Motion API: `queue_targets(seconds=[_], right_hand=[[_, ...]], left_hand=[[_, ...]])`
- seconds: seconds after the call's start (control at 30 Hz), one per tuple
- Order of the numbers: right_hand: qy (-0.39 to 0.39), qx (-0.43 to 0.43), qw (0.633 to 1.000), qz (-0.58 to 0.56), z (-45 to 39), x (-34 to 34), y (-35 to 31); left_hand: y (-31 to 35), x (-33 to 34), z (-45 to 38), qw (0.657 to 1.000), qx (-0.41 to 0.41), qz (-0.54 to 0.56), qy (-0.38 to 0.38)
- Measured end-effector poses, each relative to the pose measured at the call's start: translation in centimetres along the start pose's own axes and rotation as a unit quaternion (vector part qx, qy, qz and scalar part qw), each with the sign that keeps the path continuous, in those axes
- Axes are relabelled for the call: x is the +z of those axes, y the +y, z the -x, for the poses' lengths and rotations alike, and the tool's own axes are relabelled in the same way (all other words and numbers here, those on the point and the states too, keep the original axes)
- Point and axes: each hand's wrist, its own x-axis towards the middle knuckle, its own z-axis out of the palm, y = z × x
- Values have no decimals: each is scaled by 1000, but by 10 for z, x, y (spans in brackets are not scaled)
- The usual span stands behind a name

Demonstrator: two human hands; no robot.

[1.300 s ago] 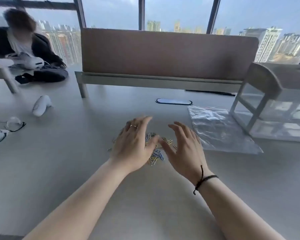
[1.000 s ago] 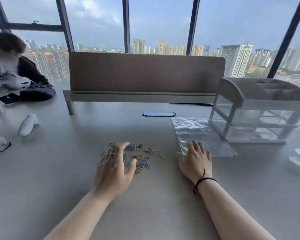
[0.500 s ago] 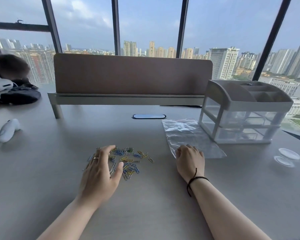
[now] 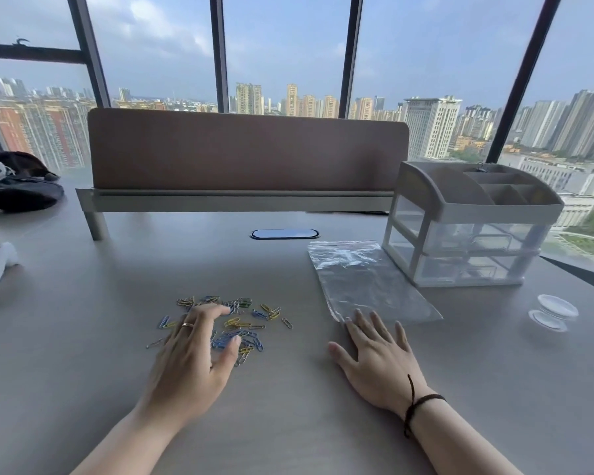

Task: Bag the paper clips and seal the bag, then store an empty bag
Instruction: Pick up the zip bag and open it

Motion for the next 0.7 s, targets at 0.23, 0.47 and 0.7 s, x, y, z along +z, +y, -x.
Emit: queue_targets(seconds=[0.23,0.47,0.7], right_hand=[[89,-19,996,2,4,-6,-2],[193,-97,976,17,58,6,-20],[188,-137,969,-81,70,-19,-26]], left_hand=[[19,11,4,997,68,-1,-48],[42,11,14,984,127,-7,-126],[66,17,20,937,177,-10,-302]])
